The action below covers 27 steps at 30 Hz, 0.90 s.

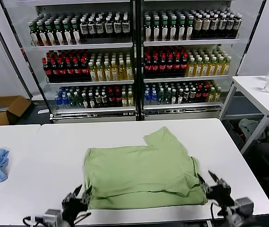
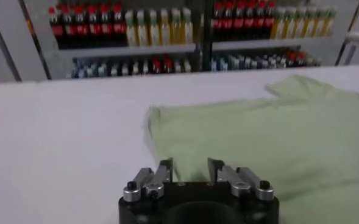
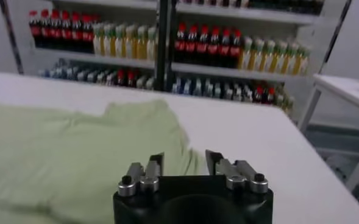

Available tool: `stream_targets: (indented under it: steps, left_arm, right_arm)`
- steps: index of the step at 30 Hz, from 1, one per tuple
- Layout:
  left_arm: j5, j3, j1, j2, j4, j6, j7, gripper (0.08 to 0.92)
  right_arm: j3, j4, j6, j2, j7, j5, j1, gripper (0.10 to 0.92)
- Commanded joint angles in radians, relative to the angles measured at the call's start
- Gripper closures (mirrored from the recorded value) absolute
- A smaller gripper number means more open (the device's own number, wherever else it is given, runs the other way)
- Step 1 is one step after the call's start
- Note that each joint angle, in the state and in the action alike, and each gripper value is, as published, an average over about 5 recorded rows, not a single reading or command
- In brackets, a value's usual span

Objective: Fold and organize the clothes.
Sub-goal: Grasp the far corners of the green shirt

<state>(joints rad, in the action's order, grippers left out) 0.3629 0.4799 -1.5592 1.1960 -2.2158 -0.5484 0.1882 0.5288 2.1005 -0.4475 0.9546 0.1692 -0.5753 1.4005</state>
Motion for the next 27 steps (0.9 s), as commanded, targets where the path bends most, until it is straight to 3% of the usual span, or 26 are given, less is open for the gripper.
stream_targets:
  steps: [1, 7, 13, 20, 23, 27]
  left_arm:
    - [0.037, -0.046, 0.399, -0.041, 0.277, -0.015, -0.004, 0.399]
    - [0.011, -0.172, 0.651, -0.03, 0.56, -0.027, 0.041, 0.233]
    - [0.009, -0.246, 0.739, -0.012, 0.712, -0.029, 0.047, 0.179]
    - [0.037, -0.271, 0.727, -0.008, 0.75, -0.031, 0.04, 0.189]
    - [0.057, -0.272, 0.701, -0.009, 0.732, -0.031, 0.034, 0.251]
    - [0.071, -0.268, 0.658, -0.009, 0.696, -0.032, 0.021, 0.372]
  right_arm:
    - [-0.335, -0.438, -0.09, 0.037, 0.041, -0.099, -0.646, 0.307]
    - [-0.479, -0.715, -0.116, 0.161, 0.013, -0.102, -0.857, 0.21]
    - [-0.544, -0.922, -0.13, 0.26, -0.02, -0.068, -0.952, 0.203]
    - [-0.582, -1.075, -0.13, 0.307, -0.055, -0.047, -0.986, 0.204]
    - [-0.59, -1.099, -0.131, 0.311, -0.06, -0.048, -0.989, 0.24]
    - [-0.595, -1.093, -0.132, 0.303, -0.065, -0.064, -0.979, 0.353]
